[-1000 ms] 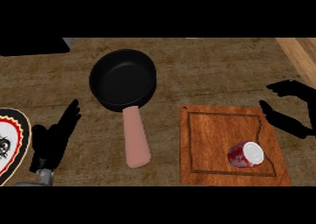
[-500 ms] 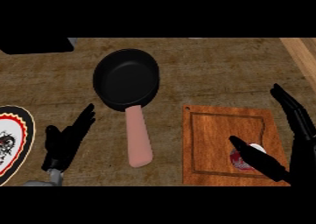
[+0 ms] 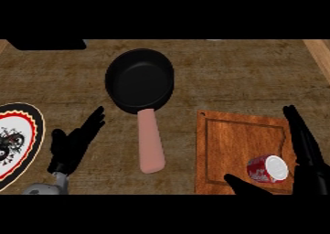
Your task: Pick the can from the cutting board and place it in the pot
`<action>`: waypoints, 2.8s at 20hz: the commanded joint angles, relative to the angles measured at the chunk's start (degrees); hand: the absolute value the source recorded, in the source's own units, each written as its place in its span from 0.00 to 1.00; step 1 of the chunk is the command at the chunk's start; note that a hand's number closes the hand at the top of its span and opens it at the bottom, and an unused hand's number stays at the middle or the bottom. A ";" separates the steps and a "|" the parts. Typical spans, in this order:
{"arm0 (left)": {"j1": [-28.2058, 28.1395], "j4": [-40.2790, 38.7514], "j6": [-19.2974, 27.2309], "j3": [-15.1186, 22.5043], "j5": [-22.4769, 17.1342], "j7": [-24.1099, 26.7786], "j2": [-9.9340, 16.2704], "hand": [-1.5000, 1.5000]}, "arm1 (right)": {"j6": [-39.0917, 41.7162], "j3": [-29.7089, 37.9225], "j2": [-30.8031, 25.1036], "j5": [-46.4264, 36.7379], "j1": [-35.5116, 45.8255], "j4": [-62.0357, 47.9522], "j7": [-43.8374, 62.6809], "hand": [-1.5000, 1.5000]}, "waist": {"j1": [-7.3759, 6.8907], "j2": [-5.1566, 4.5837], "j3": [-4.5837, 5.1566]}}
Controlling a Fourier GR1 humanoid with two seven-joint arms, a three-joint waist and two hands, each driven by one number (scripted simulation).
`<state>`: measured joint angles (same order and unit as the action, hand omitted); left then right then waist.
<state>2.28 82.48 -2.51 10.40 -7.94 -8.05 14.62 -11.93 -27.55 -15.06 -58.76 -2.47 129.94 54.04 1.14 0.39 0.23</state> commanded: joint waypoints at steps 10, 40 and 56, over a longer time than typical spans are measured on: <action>2.69 -6.64 -2.88 -1.51 0.68 3.84 -0.34 0.50 | 18.31 2.36 5.17 8.41 -2.94 -3.70 12.17 0.00 | -0.55 -0.47 -0.18; 4.70 -7.02 -5.73 -6.26 4.51 1.29 -3.11 0.50 | 1.01 18.43 9.36 31.20 -18.23 -18.33 -32.40 0.00 | -0.83 -0.40 -0.25; 2.27 -3.27 -5.40 -6.18 6.98 -1.89 -5.72 0.50 | 1.54 22.68 9.09 36.96 -18.45 -34.17 -53.84 1.00 | -0.91 -0.35 -0.25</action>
<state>4.89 79.65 -8.69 3.88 -2.22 -8.02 9.55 -10.19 -4.77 -6.92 -23.42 -17.80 98.69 5.29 0.11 0.53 0.37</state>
